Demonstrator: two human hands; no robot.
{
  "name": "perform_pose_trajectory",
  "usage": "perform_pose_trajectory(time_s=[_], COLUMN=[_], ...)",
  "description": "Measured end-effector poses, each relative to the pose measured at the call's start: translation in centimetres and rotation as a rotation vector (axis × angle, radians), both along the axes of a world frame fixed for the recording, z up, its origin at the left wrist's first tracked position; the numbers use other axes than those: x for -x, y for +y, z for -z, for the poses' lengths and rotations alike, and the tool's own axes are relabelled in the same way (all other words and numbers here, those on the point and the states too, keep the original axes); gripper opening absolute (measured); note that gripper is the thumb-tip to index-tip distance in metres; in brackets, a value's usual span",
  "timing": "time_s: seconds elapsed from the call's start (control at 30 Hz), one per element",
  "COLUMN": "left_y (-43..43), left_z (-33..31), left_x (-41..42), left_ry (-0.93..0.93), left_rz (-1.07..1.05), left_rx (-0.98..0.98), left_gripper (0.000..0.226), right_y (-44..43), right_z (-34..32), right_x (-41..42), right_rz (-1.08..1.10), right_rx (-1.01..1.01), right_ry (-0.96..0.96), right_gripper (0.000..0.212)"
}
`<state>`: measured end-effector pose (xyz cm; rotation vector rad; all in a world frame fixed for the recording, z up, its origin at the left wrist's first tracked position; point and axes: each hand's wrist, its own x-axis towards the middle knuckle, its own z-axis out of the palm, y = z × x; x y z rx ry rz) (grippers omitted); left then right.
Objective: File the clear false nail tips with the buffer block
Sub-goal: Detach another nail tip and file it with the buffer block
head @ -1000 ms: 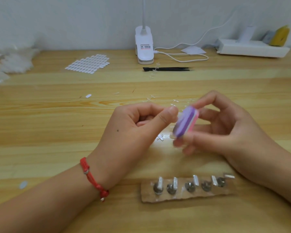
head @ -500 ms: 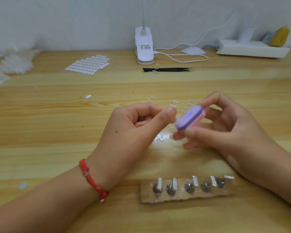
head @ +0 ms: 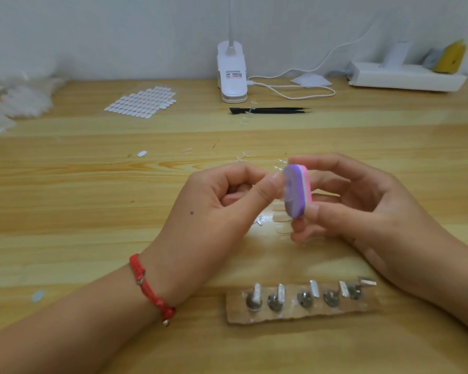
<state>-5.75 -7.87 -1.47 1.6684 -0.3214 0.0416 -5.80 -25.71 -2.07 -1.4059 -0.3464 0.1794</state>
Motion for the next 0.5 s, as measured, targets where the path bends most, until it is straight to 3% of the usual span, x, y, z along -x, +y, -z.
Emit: perform_pose_trajectory(time_s=[0.3,0.5], left_y=[0.31,0.18], left_z=[-0.11,-0.37], left_x=[-0.24,-0.10], left_ry=[0.014,-0.014], left_rz=[-0.096,-0.068], left_rx=[0.063,0.088], left_gripper=[0.023,0.025], right_y=[-0.09,-0.35], right_z=[-0.10,0.01], right_x=[0.24,-0.08], right_rz=[-0.104,-0.001], right_rx=[0.099,-0.146], right_ry=[-0.055,0.143], right_gripper=[0.042,0.031])
